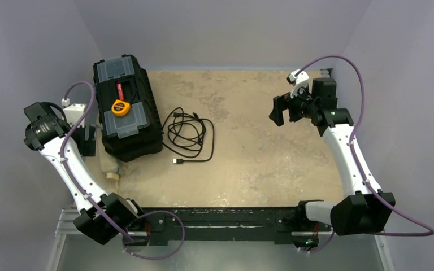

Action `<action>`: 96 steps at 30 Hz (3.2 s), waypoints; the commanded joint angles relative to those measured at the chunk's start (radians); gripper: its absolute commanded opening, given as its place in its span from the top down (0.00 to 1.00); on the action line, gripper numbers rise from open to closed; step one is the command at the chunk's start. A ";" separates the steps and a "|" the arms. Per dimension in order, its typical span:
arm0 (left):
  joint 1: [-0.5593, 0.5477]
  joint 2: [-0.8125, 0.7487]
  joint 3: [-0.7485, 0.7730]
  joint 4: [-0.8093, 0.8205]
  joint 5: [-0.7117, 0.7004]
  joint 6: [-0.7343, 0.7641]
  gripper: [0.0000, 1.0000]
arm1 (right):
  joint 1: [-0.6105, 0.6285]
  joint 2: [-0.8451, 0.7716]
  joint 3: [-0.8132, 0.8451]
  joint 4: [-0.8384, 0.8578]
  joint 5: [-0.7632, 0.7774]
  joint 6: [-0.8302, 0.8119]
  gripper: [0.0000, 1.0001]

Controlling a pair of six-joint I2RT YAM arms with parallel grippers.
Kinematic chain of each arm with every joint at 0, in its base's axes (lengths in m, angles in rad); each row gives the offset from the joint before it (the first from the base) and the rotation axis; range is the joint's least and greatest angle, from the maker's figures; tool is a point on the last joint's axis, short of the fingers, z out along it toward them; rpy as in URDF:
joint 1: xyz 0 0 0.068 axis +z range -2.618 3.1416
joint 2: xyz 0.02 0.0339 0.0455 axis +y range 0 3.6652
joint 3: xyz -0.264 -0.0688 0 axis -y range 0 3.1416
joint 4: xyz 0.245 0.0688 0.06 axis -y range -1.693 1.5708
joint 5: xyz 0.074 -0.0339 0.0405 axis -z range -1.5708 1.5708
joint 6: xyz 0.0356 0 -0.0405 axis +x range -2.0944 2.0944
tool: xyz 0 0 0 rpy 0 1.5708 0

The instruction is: Open the umbrella

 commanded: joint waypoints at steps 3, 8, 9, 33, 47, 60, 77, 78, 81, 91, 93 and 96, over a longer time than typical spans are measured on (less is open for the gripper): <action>0.019 0.058 -0.102 0.194 -0.021 0.198 0.42 | -0.002 0.010 0.054 -0.017 -0.046 -0.021 0.01; 0.020 0.117 -0.170 0.331 0.010 0.235 0.63 | -0.002 0.017 0.065 -0.032 -0.037 -0.034 0.01; 0.019 0.122 -0.186 0.362 0.028 0.240 0.66 | -0.002 0.017 0.064 -0.032 -0.038 -0.036 0.01; -0.271 0.106 -0.407 0.537 0.428 0.239 1.00 | -0.002 0.030 0.044 -0.003 -0.039 -0.028 0.01; -0.631 0.484 -0.058 0.721 0.249 -0.100 1.00 | -0.002 0.051 0.034 0.006 -0.050 -0.027 0.01; -0.659 0.890 0.498 0.725 0.176 -0.193 1.00 | -0.002 0.099 0.087 -0.001 -0.042 -0.041 0.01; -0.697 1.168 0.817 0.805 0.141 -0.244 0.86 | -0.002 0.169 0.146 -0.032 -0.030 -0.062 0.01; -0.698 1.176 0.839 0.796 0.140 -0.245 0.79 | -0.002 0.170 0.151 -0.035 -0.020 -0.069 0.01; -0.698 1.160 0.879 0.730 0.176 -0.259 0.57 | -0.002 0.177 0.152 -0.019 -0.038 -0.058 0.01; -0.660 0.405 0.219 0.433 0.226 -0.378 0.00 | 0.005 0.172 0.116 0.043 -0.107 -0.009 0.01; -0.582 0.286 0.097 0.345 0.225 -0.466 0.00 | 0.013 0.171 0.115 0.040 -0.111 -0.015 0.01; -0.403 0.165 -0.058 0.229 0.194 -0.537 0.00 | 0.024 0.165 0.108 0.036 -0.112 -0.021 0.01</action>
